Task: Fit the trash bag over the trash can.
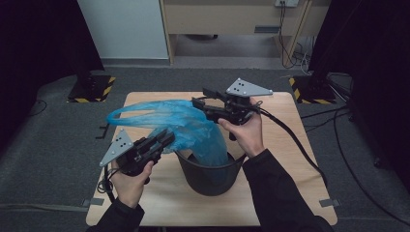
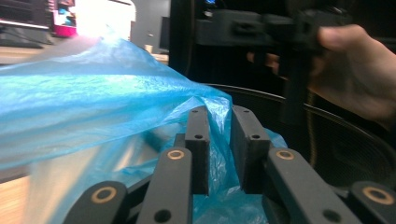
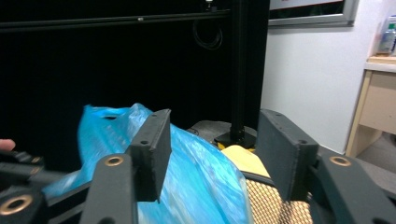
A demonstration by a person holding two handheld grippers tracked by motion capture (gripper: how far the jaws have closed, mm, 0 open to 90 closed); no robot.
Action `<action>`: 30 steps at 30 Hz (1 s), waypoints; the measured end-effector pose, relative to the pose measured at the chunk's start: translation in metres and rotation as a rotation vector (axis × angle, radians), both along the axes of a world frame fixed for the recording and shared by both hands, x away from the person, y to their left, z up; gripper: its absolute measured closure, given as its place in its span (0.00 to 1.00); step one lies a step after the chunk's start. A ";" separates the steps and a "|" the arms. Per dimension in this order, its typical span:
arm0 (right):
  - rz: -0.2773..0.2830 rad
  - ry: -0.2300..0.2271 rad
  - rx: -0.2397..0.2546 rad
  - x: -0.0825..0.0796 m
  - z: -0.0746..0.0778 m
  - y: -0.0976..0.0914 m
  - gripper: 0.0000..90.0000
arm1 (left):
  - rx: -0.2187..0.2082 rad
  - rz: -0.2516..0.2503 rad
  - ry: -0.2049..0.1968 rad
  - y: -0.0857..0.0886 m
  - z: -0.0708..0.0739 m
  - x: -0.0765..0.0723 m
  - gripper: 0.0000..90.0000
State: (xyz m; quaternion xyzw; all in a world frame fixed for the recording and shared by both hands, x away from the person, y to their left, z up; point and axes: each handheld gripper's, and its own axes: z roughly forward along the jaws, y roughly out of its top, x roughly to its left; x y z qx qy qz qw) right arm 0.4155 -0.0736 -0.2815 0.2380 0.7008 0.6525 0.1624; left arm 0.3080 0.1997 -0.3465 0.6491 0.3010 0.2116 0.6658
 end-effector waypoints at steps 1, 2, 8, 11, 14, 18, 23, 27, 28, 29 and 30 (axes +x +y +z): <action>0.008 0.000 -0.002 0.000 0.000 0.003 0.47 | 0.011 -0.011 -0.001 -0.002 0.000 -0.001 0.88; 0.022 0.004 -0.001 0.001 0.000 0.005 0.46 | 0.014 -0.024 -0.001 -0.005 0.000 -0.002 0.88; 0.127 0.068 -0.002 0.000 -0.009 0.024 0.43 | 0.037 -0.071 0.005 -0.015 0.000 -0.003 0.88; 0.154 0.086 -0.033 0.000 -0.016 0.030 0.45 | 0.032 -0.073 0.010 -0.015 0.000 -0.002 0.86; 0.180 0.099 -0.054 0.000 -0.017 0.030 0.57 | 0.030 -0.076 0.011 -0.016 0.000 -0.002 0.83; 0.189 0.121 -0.110 -0.001 -0.018 0.029 0.83 | 0.026 -0.084 0.012 -0.017 0.000 -0.002 0.79; 0.162 0.113 -0.124 -0.004 -0.014 0.024 0.99 | 0.015 -0.100 0.021 -0.018 0.000 -0.003 0.71; 0.126 0.068 -0.091 -0.005 -0.005 0.015 1.00 | -0.003 -0.085 0.012 -0.012 0.007 -0.006 0.60; 0.119 0.062 -0.083 -0.006 -0.001 0.011 1.00 | -0.018 -0.075 0.007 -0.009 0.009 -0.006 0.57; 0.111 0.057 -0.077 -0.006 0.002 0.007 1.00 | -0.035 -0.064 0.006 -0.006 0.012 -0.006 0.54; 0.104 0.052 -0.070 -0.007 0.006 0.003 1.00 | -0.035 -0.064 0.006 -0.006 0.012 -0.006 0.51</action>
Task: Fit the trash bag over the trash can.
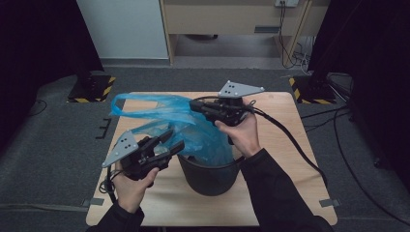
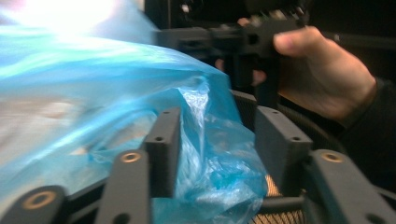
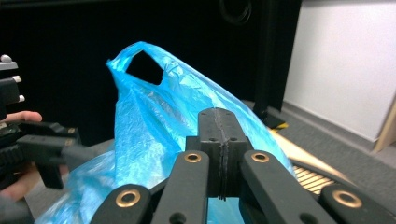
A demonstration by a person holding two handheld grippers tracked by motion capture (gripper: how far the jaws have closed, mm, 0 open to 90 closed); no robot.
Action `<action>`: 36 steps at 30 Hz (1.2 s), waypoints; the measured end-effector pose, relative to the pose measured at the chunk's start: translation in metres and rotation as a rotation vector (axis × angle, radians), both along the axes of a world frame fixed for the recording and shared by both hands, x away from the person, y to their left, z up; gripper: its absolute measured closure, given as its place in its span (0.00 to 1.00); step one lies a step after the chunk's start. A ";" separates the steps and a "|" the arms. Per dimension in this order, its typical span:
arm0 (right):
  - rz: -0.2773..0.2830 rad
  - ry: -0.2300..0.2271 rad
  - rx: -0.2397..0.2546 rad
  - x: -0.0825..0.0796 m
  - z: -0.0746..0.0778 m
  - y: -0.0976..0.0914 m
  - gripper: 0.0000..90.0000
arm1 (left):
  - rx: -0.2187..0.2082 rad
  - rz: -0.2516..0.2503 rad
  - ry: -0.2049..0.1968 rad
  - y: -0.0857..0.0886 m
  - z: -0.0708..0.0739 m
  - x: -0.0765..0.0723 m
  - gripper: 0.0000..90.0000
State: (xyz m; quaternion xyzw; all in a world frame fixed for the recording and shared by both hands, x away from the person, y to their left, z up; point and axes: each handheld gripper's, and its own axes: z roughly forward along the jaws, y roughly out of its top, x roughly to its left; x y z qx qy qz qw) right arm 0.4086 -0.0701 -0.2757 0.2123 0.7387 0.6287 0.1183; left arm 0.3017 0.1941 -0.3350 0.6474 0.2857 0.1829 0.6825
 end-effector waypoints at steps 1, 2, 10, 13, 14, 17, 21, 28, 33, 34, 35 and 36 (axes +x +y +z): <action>-0.005 -0.006 0.005 0.000 0.004 -0.004 1.00 | -0.025 0.022 -0.001 0.008 0.004 0.000 0.50; -0.012 -0.014 0.012 -0.001 0.007 -0.008 1.00 | -0.042 0.032 -0.004 0.012 0.005 0.000 0.50; -0.024 -0.049 0.006 -0.007 0.018 -0.030 1.00 | -0.089 0.122 -0.001 0.038 0.003 0.009 0.43; -0.028 -0.046 0.001 -0.008 0.016 -0.033 1.00 | -0.088 0.146 0.012 0.045 -0.004 0.019 0.40; -0.031 -0.041 -0.001 -0.008 0.013 -0.036 1.00 | -0.090 0.145 0.016 0.047 -0.008 0.023 0.40; -0.031 -0.038 -0.003 -0.007 0.010 -0.037 1.00 | -0.094 0.134 0.037 0.048 -0.016 0.034 0.39; -0.032 -0.034 0.006 -0.005 0.007 -0.036 1.00 | -0.074 0.126 0.034 0.041 -0.020 0.052 0.39; -0.043 -0.040 0.005 -0.007 0.009 -0.038 1.00 | -0.053 0.007 0.042 0.027 -0.027 0.062 0.54; -0.046 -0.048 0.013 -0.010 0.011 -0.041 1.00 | -0.047 0.019 0.045 0.031 -0.023 0.052 0.81; -0.046 -0.048 0.013 -0.010 0.011 -0.041 1.00 | -0.047 0.019 0.045 0.031 -0.023 0.052 0.85; -0.049 -0.054 0.010 -0.012 0.012 -0.043 1.00 | -0.041 0.013 0.055 0.032 -0.021 0.048 0.90; -0.050 -0.053 0.006 -0.013 0.012 -0.044 1.00 | -0.041 0.013 0.055 0.032 -0.021 0.048 0.95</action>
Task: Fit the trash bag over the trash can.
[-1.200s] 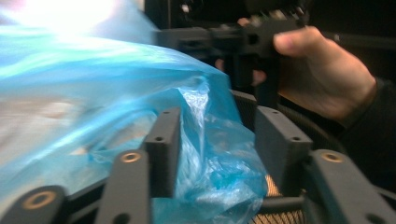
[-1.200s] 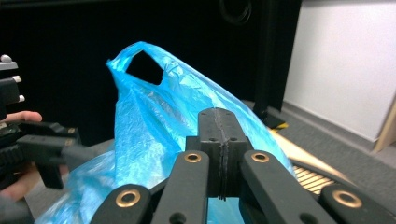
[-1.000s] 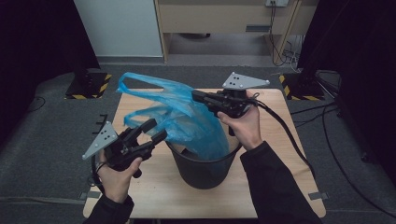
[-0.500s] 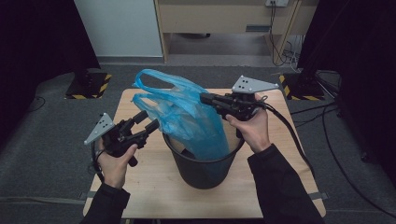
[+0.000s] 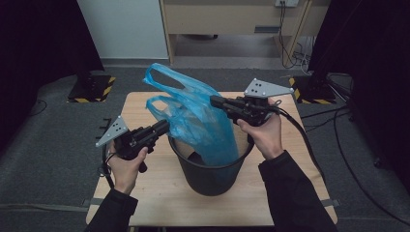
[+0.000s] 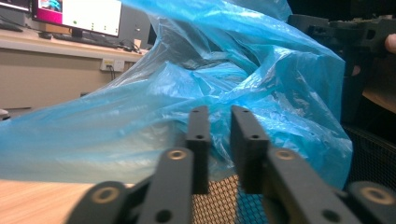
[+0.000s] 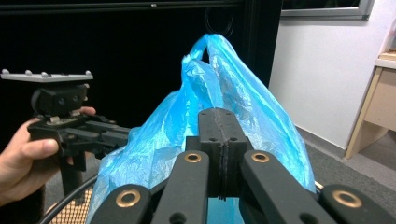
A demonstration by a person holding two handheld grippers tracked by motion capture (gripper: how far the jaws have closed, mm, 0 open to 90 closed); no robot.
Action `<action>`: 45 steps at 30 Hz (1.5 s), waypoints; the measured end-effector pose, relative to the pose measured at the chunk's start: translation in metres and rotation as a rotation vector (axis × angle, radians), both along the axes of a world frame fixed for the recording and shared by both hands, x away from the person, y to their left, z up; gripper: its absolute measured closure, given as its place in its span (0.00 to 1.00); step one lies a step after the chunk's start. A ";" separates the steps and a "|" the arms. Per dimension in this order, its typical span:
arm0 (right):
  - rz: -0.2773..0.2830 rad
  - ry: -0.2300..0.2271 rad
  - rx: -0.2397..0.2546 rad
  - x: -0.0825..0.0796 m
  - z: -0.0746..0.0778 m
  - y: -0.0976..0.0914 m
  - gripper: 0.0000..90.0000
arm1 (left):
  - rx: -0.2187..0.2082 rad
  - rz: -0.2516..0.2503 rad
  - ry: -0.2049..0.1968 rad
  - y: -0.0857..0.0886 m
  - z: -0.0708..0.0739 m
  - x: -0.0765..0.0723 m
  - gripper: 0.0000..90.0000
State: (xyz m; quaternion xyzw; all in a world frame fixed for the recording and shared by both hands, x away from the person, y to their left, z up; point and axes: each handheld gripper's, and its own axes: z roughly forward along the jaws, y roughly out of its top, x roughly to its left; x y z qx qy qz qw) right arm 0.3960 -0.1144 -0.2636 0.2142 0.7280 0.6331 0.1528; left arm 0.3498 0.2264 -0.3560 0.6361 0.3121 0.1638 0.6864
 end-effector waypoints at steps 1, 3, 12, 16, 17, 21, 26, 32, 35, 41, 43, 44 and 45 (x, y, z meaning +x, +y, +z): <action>0.003 -0.002 -0.006 -0.001 0.000 -0.001 1.00 | -0.003 -0.009 0.012 0.001 0.001 -0.002 0.99; 0.005 -0.007 -0.009 -0.004 0.000 -0.005 1.00 | 0.011 -0.012 0.021 0.002 0.003 -0.007 1.00; -0.031 -0.075 0.031 -0.028 -0.001 -0.029 1.00 | 0.072 -0.065 -0.030 -0.009 0.011 -0.046 1.00; -0.064 -0.113 0.055 -0.039 -0.001 -0.034 1.00 | 0.069 -0.079 -0.069 -0.017 0.014 -0.064 1.00; -0.064 -0.113 0.055 -0.039 -0.001 -0.034 1.00 | 0.069 -0.079 -0.069 -0.017 0.014 -0.064 1.00; -0.122 -0.130 0.124 -0.046 -0.014 -0.050 1.00 | 0.084 -0.088 -0.076 -0.024 0.012 -0.070 1.00; -0.164 -0.149 0.145 -0.056 -0.029 -0.067 1.00 | 0.099 -0.039 -0.094 -0.033 0.007 -0.075 1.00; -0.163 -0.116 0.147 -0.070 -0.050 -0.080 1.00 | 0.081 -0.056 -0.088 -0.038 0.004 -0.077 1.00; -0.149 -0.095 0.176 -0.077 -0.062 -0.087 1.00 | 0.080 -0.078 -0.089 -0.040 0.004 -0.081 1.00; -0.126 -0.066 0.203 -0.088 -0.075 -0.096 1.00 | 0.109 -0.113 -0.090 -0.047 -0.001 -0.091 1.00; -0.120 -0.048 0.183 -0.091 -0.080 -0.098 1.00 | 0.125 -0.120 -0.087 -0.049 -0.004 -0.093 1.00; -0.120 -0.048 0.183 -0.091 -0.080 -0.098 1.00 | 0.128 -0.125 -0.082 -0.050 -0.006 -0.092 1.00; -0.119 -0.039 0.177 -0.092 -0.084 -0.099 1.00 | 0.131 -0.128 -0.076 -0.051 -0.008 -0.092 1.00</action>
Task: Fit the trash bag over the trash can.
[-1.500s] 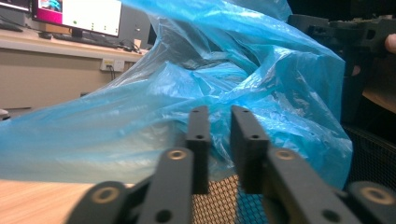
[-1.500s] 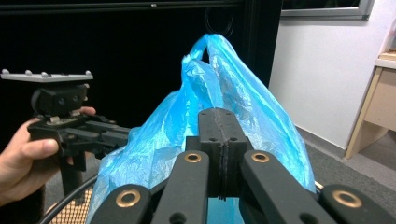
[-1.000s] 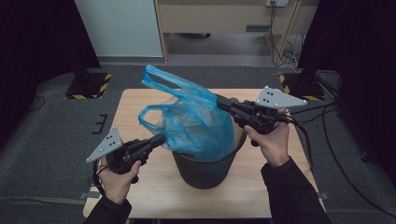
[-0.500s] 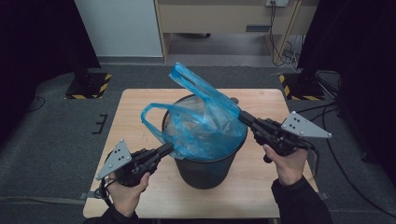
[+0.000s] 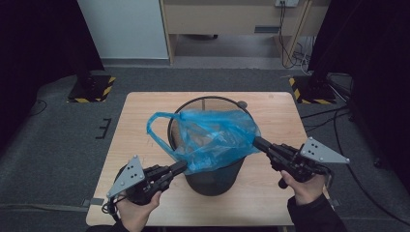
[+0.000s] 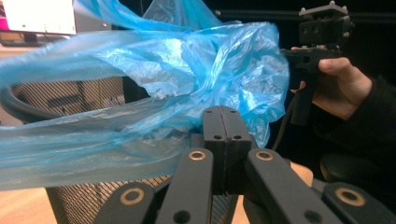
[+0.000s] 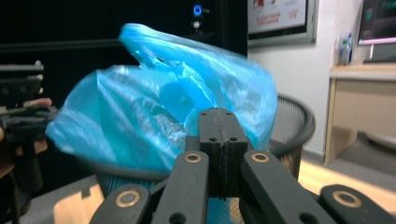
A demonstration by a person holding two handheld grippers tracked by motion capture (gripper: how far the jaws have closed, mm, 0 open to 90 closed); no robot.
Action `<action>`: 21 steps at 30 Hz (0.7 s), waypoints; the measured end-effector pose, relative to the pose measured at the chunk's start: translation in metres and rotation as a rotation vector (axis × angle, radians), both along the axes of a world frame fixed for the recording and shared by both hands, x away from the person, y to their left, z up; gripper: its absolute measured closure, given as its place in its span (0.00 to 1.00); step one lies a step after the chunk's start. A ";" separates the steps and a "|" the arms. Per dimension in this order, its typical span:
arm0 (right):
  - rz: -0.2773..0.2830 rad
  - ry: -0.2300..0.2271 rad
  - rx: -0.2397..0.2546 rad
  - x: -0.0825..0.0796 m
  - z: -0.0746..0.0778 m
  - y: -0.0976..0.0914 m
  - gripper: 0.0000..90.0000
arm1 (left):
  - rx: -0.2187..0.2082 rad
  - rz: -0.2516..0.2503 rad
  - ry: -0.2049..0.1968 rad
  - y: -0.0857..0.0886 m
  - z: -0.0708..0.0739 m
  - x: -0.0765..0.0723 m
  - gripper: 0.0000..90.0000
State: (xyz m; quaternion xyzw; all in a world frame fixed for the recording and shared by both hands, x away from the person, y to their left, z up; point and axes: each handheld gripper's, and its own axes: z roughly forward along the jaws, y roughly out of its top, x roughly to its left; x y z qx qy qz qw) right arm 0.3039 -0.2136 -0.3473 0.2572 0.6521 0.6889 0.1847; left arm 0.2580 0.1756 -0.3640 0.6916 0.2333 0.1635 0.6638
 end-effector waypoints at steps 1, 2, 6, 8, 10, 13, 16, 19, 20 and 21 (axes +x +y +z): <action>0.001 0.013 -0.004 -0.001 -0.003 -0.001 1.00 | 0.000 -0.006 0.008 -0.001 -0.002 0.001 1.00; -0.002 0.017 -0.012 -0.001 -0.006 -0.003 1.00 | -0.002 -0.012 0.013 -0.001 -0.004 0.001 1.00; -0.003 0.053 -0.025 0.003 -0.014 -0.005 1.00 | 0.037 -0.001 0.029 -0.002 -0.011 0.000 1.00; -0.002 0.077 -0.031 0.005 -0.015 -0.005 1.00 | 0.052 0.001 0.050 -0.002 -0.016 0.001 1.00; -0.002 0.081 -0.034 0.005 -0.015 -0.005 1.00 | 0.063 0.017 0.065 0.000 -0.021 0.002 1.00; -0.011 0.110 -0.055 0.007 -0.016 -0.006 1.00 | 0.072 0.031 0.076 0.001 -0.024 0.005 1.00; -0.025 0.161 -0.080 0.010 -0.021 -0.004 1.00 | 0.080 0.029 0.075 -0.001 -0.026 0.006 1.00; -0.030 0.167 -0.092 0.011 -0.024 -0.002 1.00 | 0.089 0.025 0.073 -0.005 -0.028 0.007 1.00; -0.037 0.174 -0.094 0.012 -0.025 0.000 1.00 | 0.095 0.025 0.071 -0.006 -0.029 0.006 1.00; -0.047 0.176 -0.098 0.012 -0.026 0.001 1.00 | 0.099 0.027 0.066 -0.007 -0.029 0.006 1.00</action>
